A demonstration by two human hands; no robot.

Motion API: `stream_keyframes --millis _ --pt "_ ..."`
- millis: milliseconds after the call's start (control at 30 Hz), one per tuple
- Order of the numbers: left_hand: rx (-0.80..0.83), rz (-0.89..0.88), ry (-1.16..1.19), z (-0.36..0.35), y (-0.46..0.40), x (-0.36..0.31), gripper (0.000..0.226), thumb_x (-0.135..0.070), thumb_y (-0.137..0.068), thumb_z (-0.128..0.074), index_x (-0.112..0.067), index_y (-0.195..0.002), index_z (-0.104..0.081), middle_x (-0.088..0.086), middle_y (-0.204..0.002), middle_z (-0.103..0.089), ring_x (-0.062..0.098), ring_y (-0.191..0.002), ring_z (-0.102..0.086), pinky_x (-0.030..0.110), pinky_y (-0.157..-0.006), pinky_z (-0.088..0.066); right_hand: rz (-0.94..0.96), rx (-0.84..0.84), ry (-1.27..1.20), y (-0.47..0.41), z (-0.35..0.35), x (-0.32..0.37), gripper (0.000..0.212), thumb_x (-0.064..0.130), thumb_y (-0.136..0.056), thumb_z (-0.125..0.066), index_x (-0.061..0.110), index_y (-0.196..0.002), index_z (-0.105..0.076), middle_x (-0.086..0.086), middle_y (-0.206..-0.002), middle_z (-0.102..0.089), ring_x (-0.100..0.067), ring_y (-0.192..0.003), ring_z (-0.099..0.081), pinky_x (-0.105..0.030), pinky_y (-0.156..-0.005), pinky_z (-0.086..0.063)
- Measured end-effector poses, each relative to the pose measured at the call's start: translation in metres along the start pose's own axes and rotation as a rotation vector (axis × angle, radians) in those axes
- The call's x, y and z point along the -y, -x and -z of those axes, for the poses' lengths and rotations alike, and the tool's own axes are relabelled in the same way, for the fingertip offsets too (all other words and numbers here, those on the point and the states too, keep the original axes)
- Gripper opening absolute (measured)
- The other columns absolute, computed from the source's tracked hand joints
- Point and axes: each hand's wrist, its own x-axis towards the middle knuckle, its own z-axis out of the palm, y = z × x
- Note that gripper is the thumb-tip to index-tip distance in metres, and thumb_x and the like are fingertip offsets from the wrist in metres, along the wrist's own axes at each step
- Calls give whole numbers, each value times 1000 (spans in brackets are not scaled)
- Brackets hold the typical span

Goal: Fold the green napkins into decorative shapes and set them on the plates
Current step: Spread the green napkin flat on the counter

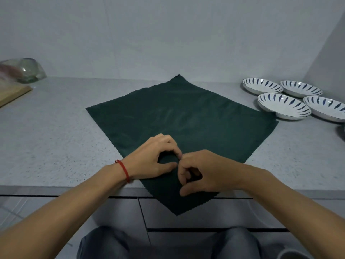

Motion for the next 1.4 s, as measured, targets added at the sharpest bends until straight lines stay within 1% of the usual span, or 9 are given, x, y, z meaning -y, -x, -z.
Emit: stream_keyframes --millis 133,300,433,567,800,1067,1167,1267,1400 --pt "-5 -5 -26 -3 0 -1 13 -38 -87 -68 -39 -100 -66 -17 -105 -56 11 -104 -53 42 -94 -43 180 52 340 11 -23 9 53 53 -72 -83 29 -108 -52 9 -112 -46 -6 -96 -39 -24 -83 -38" --pt "-28 -2 -31 -4 1 -2 15 -32 -87 -70 -37 -100 -66 -17 -105 -56 10 -102 -52 43 -94 -44 207 -9 698 18 -30 4 66 48 -65 -80 29 -117 -45 4 -113 -42 -10 -88 -32 -30 -73 -41" --pt "-25 2 -36 -4 1 -2 18 -28 -86 -71 -36 -101 -67 -18 -105 -55 7 -102 -51 41 -95 -43 177 -63 452 20 -23 2 42 37 -74 -73 31 -109 -51 9 -111 -45 -7 -90 -34 -32 -80 -43" --pt "-18 11 -24 -3 1 -2 19 -29 -85 -71 -36 -102 -67 -18 -105 -56 7 -104 -51 39 -97 -43 81 -7 216 20 -11 0 35 44 -79 -79 37 -107 -60 18 -111 -45 -5 -102 -42 -25 -92 -39" --pt "-20 33 -24 -3 2 -4 19 -34 -83 -67 -37 -101 -67 -18 -105 -56 10 -105 -52 40 -98 -42 -11 11 -56 21 -9 -2 20 35 -76 -86 34 -82 -68 19 -105 -51 -3 -109 -48 -10 -88 -35" --pt "-1 75 -1 -1 0 -7 19 -34 -80 -68 -37 -99 -67 -18 -104 -56 9 -104 -51 41 -97 -42 -105 72 -313 20 1 2 11 26 -79 -85 25 -75 -76 -1 -96 -63 -24 -88 -58 -42 -85 -47" --pt "-4 90 -10 -2 -1 -8 19 -35 -79 -67 -37 -99 -67 -18 -103 -56 10 -103 -51 41 -97 -42 -123 53 -412 21 4 -2 13 20 -82 -83 10 -79 -77 -8 -94 -64 -25 -78 -51 -38 -76 -42" --pt "1 90 -5 -1 -2 -7 19 -35 -80 -67 -38 -98 -67 -19 -103 -56 9 -103 -51 42 -97 -41 -136 20 -498 22 7 -6 15 23 -82 -82 13 -74 -74 -14 -90 -65 -20 -73 -44 -37 -72 -36" --pt "1 126 111 1 -1 -7 18 -35 -89 -60 -27 -98 -73 -13 -102 -62 10 -105 -55 34 -99 -42 -174 -130 -580 18 10 -15 14 21 -88 -78 12 -79 -75 -11 -77 -67 -7 -66 -52 -21 -66 -43"
